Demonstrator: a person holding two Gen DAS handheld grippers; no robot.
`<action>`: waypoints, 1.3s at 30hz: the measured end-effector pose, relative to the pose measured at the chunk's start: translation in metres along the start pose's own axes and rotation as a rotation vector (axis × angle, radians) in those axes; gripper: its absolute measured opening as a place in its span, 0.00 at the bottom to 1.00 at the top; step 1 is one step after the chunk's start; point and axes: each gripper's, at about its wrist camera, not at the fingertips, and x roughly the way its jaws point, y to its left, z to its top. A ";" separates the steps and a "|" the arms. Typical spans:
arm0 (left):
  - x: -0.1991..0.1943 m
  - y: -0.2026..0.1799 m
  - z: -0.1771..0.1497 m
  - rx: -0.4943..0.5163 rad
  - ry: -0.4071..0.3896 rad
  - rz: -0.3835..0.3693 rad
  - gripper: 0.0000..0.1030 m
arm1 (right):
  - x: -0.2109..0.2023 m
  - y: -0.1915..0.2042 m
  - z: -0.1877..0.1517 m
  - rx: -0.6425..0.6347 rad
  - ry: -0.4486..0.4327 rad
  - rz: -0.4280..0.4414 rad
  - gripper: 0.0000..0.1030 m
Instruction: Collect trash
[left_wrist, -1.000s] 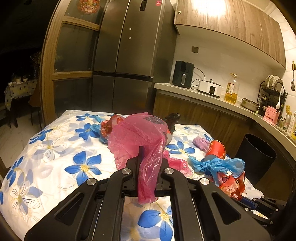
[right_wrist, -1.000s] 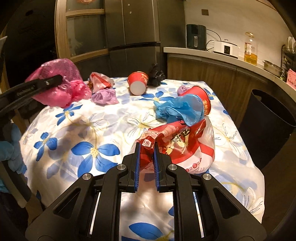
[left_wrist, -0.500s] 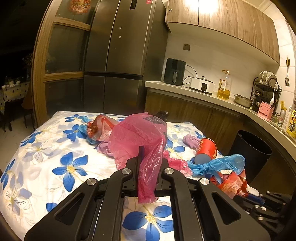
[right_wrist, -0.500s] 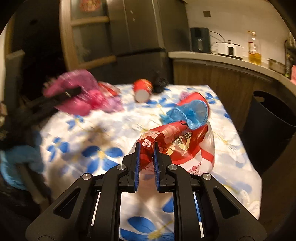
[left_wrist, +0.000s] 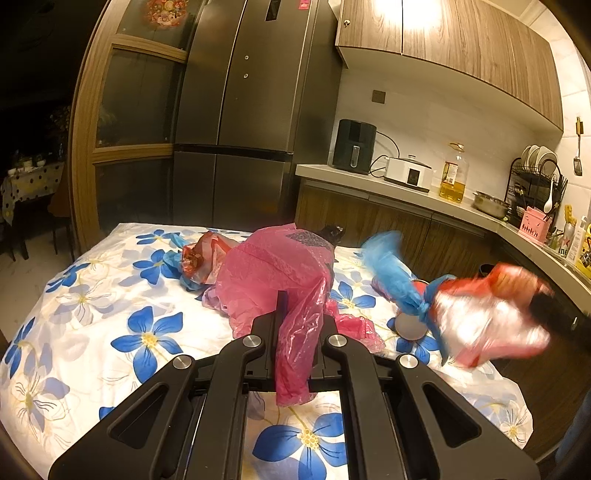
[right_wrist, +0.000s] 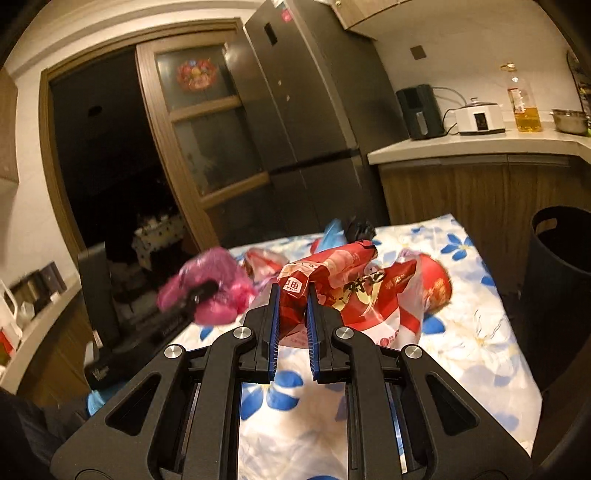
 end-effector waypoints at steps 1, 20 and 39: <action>0.000 0.000 0.000 0.000 0.000 -0.002 0.06 | -0.003 -0.003 0.004 0.010 -0.012 -0.005 0.12; 0.014 -0.015 0.004 0.024 0.009 -0.016 0.06 | 0.036 -0.039 -0.056 -0.021 0.261 -0.136 0.13; 0.020 -0.024 -0.003 0.029 0.032 -0.045 0.06 | 0.017 -0.012 -0.047 -0.087 0.227 -0.110 0.12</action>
